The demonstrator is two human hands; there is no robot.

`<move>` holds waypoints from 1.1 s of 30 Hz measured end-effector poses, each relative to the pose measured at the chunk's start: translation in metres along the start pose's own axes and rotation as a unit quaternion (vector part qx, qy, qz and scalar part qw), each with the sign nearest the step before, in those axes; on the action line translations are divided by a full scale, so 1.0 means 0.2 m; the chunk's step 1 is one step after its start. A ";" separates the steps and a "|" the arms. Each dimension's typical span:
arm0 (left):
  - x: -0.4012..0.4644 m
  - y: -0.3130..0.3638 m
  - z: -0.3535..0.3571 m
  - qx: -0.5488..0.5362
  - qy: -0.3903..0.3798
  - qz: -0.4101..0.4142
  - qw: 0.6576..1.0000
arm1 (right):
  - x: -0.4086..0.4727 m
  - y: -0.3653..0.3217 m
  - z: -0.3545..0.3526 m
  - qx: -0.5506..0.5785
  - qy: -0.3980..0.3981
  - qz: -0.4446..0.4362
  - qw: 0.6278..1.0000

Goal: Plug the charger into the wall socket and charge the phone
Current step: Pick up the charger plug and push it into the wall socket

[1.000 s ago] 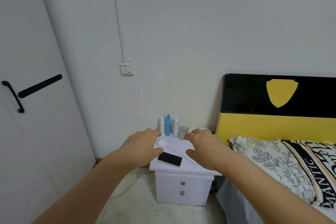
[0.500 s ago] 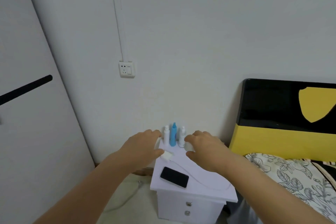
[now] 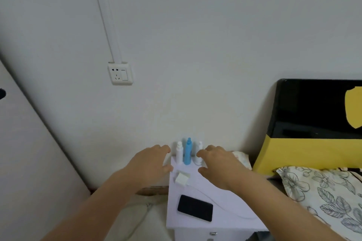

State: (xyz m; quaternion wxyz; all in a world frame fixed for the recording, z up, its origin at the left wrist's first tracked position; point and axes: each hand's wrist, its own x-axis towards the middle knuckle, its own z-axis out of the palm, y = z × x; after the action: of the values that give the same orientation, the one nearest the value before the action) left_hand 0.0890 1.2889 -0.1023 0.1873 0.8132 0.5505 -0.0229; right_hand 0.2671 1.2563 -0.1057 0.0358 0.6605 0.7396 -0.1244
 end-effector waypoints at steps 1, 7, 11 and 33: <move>0.04 -0.02 0.00 -0.001 -0.005 0.000 1.000 | 0.05 0.01 0.00 0.000 -0.004 0.001 1.000; 0.33 -0.14 -0.01 0.004 -0.015 -0.017 1.000 | 0.40 0.07 0.04 -0.005 -0.025 -0.011 1.000; 0.55 -0.22 0.01 0.000 -0.035 -0.037 0.999 | 0.63 0.14 0.09 0.001 -0.043 -0.023 0.999; 1.38 -0.66 0.92 -0.095 -0.196 -0.076 0.973 | 1.38 0.33 1.05 0.045 -0.178 0.050 0.982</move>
State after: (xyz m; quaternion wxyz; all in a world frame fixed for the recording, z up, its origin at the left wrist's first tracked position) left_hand 0.1091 1.5158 -0.3773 0.3656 0.7273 0.5626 -0.1442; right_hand 0.2743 1.4808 -0.3765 0.1431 0.6647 0.6815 -0.2707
